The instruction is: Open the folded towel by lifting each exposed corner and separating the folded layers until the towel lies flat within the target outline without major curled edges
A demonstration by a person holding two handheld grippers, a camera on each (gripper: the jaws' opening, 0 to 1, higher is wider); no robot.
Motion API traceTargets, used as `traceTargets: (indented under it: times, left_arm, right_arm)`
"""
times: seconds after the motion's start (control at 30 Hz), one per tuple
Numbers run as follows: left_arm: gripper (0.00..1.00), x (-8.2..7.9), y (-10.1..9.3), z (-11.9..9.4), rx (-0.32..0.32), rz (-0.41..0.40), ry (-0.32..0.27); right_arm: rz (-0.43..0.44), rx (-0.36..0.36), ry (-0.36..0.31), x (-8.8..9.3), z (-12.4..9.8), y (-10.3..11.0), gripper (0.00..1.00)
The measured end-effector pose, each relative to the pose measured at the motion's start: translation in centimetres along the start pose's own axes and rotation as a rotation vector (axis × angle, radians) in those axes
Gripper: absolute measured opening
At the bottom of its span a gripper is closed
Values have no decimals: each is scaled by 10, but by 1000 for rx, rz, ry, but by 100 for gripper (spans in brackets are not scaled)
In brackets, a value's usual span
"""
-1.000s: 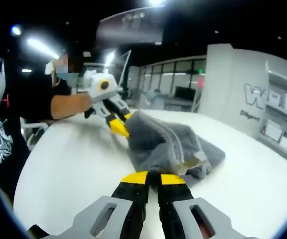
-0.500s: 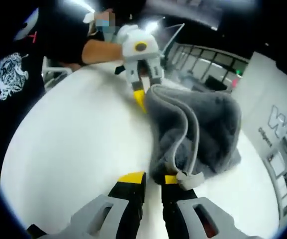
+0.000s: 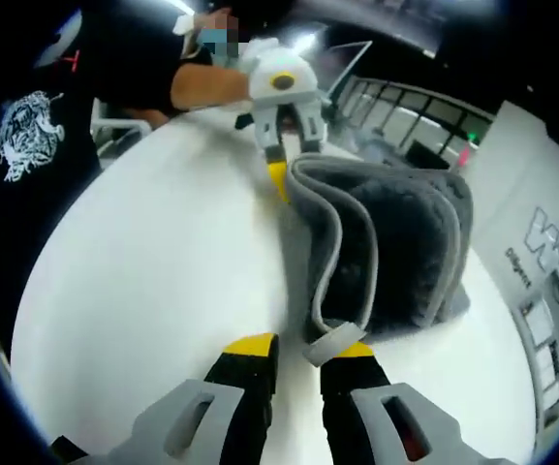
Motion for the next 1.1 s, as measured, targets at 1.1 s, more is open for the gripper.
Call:
traceTargets:
  times: [1.1]
  left_arm:
    - [46,-9,7,-84,-336,-297,-232]
  right_arm:
    - [83,266,-14,2,-53,-34,26]
Point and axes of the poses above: the point that each gripper's makers call its tool centre point, and the gripper's own axes: z roughly forward along the fingers, y roughly to its left, x roughly out of its underside, the point moved 7 cm from there along -z, roughly backward along the fingers, and after that the axes turned 11 degrees about x, right-handed, at the moved point
